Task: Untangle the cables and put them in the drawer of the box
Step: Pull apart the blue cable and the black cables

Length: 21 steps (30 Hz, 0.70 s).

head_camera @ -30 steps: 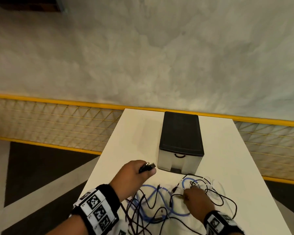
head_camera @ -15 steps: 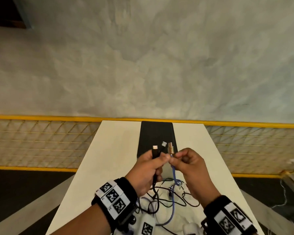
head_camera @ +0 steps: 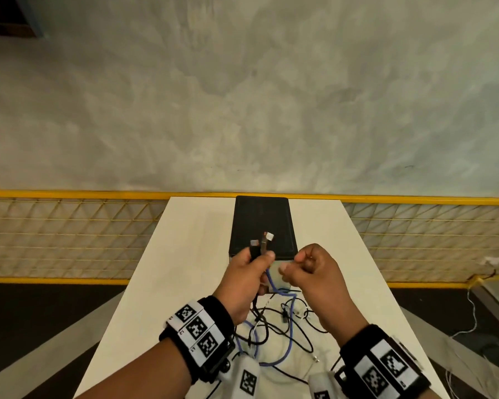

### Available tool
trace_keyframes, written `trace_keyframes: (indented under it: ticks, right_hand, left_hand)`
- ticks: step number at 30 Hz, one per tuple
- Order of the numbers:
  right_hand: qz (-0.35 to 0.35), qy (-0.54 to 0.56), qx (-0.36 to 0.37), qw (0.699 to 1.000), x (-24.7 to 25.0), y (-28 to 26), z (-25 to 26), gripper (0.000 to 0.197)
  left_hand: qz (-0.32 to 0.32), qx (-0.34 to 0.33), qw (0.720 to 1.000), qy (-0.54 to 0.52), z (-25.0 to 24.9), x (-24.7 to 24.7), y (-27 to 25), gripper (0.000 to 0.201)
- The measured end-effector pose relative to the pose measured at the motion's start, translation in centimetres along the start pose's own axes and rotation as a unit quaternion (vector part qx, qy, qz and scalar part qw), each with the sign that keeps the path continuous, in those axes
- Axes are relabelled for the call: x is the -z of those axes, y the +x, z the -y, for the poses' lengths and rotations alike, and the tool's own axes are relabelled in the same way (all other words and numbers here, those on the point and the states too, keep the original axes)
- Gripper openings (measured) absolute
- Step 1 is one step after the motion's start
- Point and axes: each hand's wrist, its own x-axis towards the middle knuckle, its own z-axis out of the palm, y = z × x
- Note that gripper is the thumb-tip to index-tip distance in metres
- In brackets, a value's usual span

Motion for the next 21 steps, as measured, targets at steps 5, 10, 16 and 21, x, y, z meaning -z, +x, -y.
trace_keyframes:
  ticks: [5,10,16,21]
  right_hand:
    - [0.12,-0.053,-0.256,0.958,0.0,-1.1,-2.7,0.052]
    - [0.108,0.214,-0.353,0.904,-2.9,0.1,-3.6,0.032]
    - [-0.014,0.448,-0.362,0.817,-1.2,2.3,-3.5,0.027]
    - [-0.092,0.499,-0.362,0.782,0.9,3.7,-5.0,0.029]
  left_hand:
    - [-0.028,-0.032,0.999,0.016,-0.7,1.7,-0.3,0.018]
    - [0.054,-0.028,0.997,-0.049,0.6,1.4,-2.0,0.025]
    - [0.079,-0.027,0.993,-0.08,1.1,4.5,-5.0,0.031]
    - [-0.022,-0.126,0.969,-0.211,-3.8,11.1,-6.6,0.022]
